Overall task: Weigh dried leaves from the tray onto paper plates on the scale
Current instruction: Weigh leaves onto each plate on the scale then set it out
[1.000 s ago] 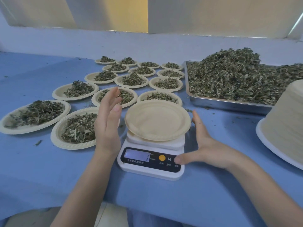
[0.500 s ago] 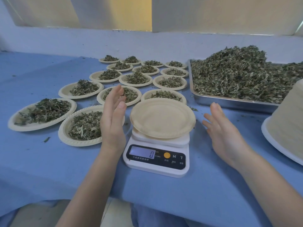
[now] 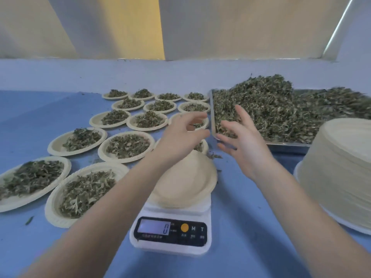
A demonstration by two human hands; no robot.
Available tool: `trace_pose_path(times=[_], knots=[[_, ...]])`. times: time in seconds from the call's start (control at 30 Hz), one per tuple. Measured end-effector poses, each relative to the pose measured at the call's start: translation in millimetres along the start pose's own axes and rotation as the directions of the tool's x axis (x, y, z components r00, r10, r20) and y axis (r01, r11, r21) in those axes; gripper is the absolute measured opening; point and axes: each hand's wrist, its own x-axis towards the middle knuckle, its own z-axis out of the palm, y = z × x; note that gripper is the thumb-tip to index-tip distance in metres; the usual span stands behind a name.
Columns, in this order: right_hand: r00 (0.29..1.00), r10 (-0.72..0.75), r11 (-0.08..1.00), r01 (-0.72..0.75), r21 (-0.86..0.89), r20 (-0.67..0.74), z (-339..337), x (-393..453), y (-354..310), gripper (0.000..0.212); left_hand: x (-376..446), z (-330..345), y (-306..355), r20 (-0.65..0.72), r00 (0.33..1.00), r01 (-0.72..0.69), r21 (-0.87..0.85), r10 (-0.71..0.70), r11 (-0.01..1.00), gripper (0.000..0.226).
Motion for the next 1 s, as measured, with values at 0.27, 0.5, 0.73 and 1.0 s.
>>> trace_pose_path(times=[0.27, 0.5, 0.73, 1.0], knots=[[0.948, -0.115, 0.383, -0.233, -0.894, -0.296, -46, 121, 1, 0.057, 106, 73, 11, 0.309, 0.928, 0.078, 0.382, -0.207, 0.921, 0.049], [0.978, 0.068, 0.434, -0.208, -0.877, -0.198, -70, 196, 39, 0.056, 152, 81, -16, 0.383, 0.887, -0.009, 0.573, -0.258, 0.820, 0.050], [0.981, 0.164, 0.153, 0.083, -0.985, 0.108, -64, 215, 35, 0.033, 167, 76, -31, 0.364, 0.893, 0.038, 0.526, -0.265, 0.850, 0.047], [0.915, 0.367, 0.049, 0.159, -0.986, 0.165, -46, 199, 27, 0.037, 159, 81, -36, 0.294, 0.923, 0.082, 0.477, -0.247, 0.875, 0.044]])
